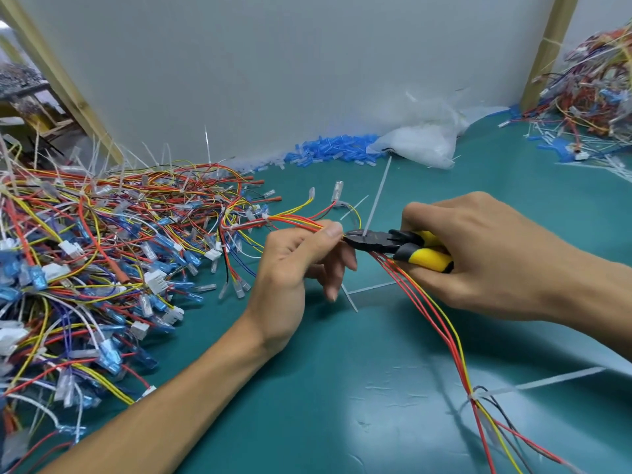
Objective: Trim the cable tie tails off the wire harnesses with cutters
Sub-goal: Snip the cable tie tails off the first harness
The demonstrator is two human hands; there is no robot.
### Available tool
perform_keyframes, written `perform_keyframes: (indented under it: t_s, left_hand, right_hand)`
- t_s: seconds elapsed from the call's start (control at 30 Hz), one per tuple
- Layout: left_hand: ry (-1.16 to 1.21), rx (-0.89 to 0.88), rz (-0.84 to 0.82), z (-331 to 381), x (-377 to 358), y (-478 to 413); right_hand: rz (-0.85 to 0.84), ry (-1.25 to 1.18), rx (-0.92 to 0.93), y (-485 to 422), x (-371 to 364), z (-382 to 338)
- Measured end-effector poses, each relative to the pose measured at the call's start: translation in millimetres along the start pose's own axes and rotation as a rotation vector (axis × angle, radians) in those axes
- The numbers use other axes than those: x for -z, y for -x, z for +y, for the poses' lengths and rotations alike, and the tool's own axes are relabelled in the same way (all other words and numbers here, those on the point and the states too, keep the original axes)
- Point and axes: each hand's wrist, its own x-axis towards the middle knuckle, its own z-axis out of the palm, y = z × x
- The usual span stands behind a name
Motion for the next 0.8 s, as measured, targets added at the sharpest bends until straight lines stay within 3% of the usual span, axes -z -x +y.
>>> perform_keyframes:
  t_s: [0.4, 0.8]
  left_hand:
    - [0.035, 0.054, -0.025, 2.5, -4.4, 0.0]
    - [0.009, 0.03, 0.003, 4.1, -8.9, 3.6]
  right_hand:
    - [0.031, 0.038, 0.023, 0.2, -1.1, 0.6]
    - [0.025, -0.074, 0.066, -1.4, -12.3, 13.1]
